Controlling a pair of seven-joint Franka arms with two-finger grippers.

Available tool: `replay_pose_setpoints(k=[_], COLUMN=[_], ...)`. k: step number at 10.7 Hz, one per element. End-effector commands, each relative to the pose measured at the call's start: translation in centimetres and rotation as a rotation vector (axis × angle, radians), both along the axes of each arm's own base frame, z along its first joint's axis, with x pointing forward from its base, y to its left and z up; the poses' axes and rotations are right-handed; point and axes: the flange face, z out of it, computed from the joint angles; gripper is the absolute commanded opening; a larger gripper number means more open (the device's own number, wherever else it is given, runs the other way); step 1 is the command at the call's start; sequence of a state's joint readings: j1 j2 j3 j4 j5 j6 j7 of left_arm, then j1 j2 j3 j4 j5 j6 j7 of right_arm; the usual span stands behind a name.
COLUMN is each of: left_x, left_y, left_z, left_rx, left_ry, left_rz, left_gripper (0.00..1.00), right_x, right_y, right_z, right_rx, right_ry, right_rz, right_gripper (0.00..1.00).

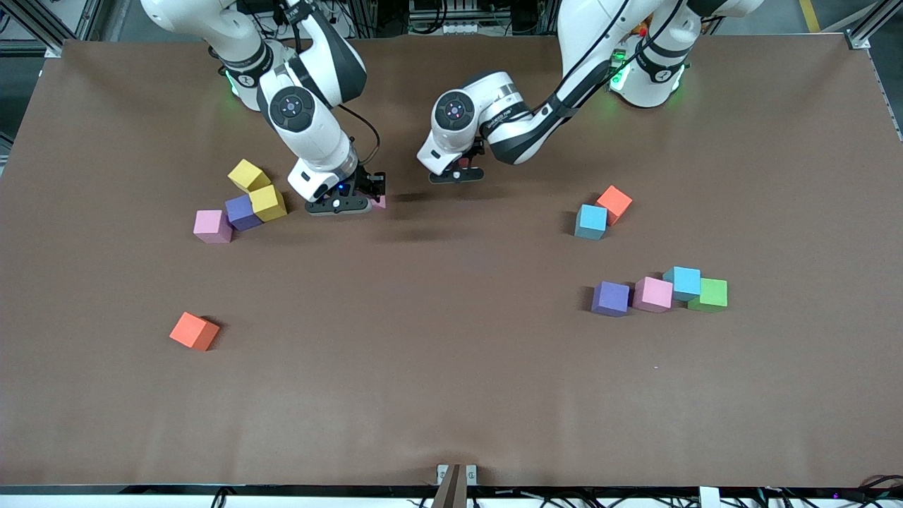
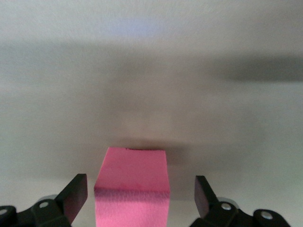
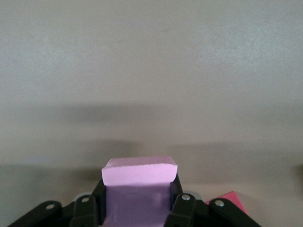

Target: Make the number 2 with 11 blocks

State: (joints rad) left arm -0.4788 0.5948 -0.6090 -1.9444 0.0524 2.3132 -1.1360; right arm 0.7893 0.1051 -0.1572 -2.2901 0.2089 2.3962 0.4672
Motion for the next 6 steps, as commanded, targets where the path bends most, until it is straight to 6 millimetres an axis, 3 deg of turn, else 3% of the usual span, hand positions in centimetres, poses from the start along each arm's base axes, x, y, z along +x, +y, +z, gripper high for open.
replay_pose_setpoints(k=[1,3,6], left_x=[1.1,3.4,7.8], left_y=[1.1,3.2,8.3], left_z=[6.4,10.0,13.1], left_rx=[0.043,0.069,0.098], left_ry=[-0.096,-0.138,-0.179], left_rz=[0.003,0.041,0.086], left_gripper=[1.00,1.00,1.00], right_x=[-0.3,-0.1,-0.1], right_y=[-0.4,-0.6,-0.5], right_z=[0.0,-0.3,-1.1], right_rx=[0.003,0.014,0.028], right_ry=[-0.005,-0.026,-0.051], right_rz=[0.023,0.206,0.578], right_gripper=[0.25,0.23,0.21])
